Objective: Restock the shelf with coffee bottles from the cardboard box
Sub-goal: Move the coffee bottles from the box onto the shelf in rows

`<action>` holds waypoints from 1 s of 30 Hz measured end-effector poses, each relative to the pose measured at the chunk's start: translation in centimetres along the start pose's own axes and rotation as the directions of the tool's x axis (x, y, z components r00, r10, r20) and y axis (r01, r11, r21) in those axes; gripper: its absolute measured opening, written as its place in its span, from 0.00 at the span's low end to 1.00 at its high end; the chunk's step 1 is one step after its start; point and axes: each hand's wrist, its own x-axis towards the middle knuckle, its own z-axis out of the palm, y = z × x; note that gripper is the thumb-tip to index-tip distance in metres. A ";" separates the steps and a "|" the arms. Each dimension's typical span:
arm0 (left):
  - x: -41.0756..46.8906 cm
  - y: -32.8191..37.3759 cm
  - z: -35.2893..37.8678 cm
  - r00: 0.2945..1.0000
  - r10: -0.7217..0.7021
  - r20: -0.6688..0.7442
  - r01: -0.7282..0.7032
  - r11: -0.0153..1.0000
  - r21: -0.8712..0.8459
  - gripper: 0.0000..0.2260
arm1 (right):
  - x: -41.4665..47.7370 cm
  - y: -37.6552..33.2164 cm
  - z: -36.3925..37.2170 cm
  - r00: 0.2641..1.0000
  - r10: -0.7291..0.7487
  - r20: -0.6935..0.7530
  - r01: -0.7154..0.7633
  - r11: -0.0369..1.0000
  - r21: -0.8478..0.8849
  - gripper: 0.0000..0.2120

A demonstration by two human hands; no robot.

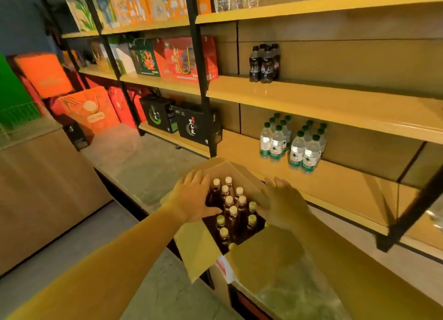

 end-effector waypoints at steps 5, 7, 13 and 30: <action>6.4 -1.5 4.5 0.987 0.157 0.040 -0.152 0.982 -0.113 0.47 | 3.2 -0.8 3.1 0.996 0.081 0.037 -0.085 0.988 0.132 0.38; 8.8 -2.4 6.9 0.972 0.232 0.040 -0.226 0.968 -0.111 0.49 | 4.5 -1.2 5.6 0.980 0.184 0.069 -0.195 0.955 0.222 0.38; 15.1 -5.2 12.0 0.883 0.420 0.209 -0.401 0.907 -0.129 0.47 | 7.1 -4.9 11.3 0.882 0.439 0.173 -0.469 0.855 0.222 0.42; 23.0 -4.7 23.7 0.677 0.499 0.540 -0.144 0.811 -0.568 0.34 | 11.5 -6.9 19.9 0.414 0.759 0.502 -0.888 0.214 0.408 0.28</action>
